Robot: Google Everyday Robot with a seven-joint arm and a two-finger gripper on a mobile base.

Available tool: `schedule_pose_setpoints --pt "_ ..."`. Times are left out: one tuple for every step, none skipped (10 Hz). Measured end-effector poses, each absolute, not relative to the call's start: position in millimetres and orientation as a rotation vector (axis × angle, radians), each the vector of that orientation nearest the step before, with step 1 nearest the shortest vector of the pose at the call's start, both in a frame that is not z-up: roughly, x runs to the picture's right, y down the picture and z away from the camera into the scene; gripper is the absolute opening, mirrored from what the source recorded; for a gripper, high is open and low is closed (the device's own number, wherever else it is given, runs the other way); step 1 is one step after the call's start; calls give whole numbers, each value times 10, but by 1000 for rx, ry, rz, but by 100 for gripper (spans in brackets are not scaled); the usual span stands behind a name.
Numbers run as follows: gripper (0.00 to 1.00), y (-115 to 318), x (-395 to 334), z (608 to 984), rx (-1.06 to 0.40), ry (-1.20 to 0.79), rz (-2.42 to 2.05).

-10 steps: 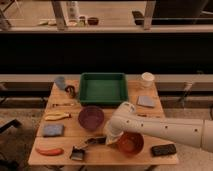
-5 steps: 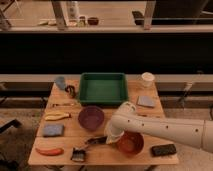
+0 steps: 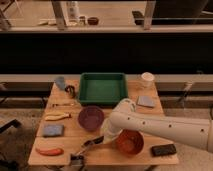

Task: Place brush in paper cup

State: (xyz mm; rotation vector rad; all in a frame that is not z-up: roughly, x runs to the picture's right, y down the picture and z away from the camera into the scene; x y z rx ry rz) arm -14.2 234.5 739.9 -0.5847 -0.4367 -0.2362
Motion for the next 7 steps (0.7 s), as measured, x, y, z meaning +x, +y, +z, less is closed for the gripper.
schedule_pose_setpoints --pt "0 2226 -226 7239 -564 -458 -251" --pt "0 2145 -291 7128 -548 -474 -262" --pt "0 2048 -362 6995 -525 -492 -276" --pt "0 1953 -420 6865 -501 -508 -287" --pt "0 1854 -478 6723 -475 -524 -302" --pt "0 1772 -520 6612 -453 -534 -312" --pt "0 1647 -554 6450 -421 -546 -326"
